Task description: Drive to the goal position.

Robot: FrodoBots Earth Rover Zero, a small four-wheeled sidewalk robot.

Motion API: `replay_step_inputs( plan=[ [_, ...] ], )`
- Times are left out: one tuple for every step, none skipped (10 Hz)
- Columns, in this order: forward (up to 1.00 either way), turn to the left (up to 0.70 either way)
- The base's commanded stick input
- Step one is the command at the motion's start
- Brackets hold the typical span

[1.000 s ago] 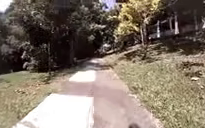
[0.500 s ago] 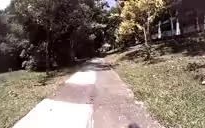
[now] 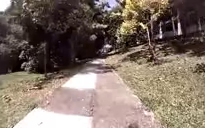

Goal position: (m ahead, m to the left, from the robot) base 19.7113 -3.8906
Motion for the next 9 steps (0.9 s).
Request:
replay_step_inputs(
  plan=[
    [0.5,0.0],
    [0.5,0.0],
    [0.5,0.0],
    [0.5,0.0],
    [0.5,0.0],
    [0.5,0.0],
    [0.5,0.0],
    [0.5,0.0],
    [0.5,0.0]
  ],
)
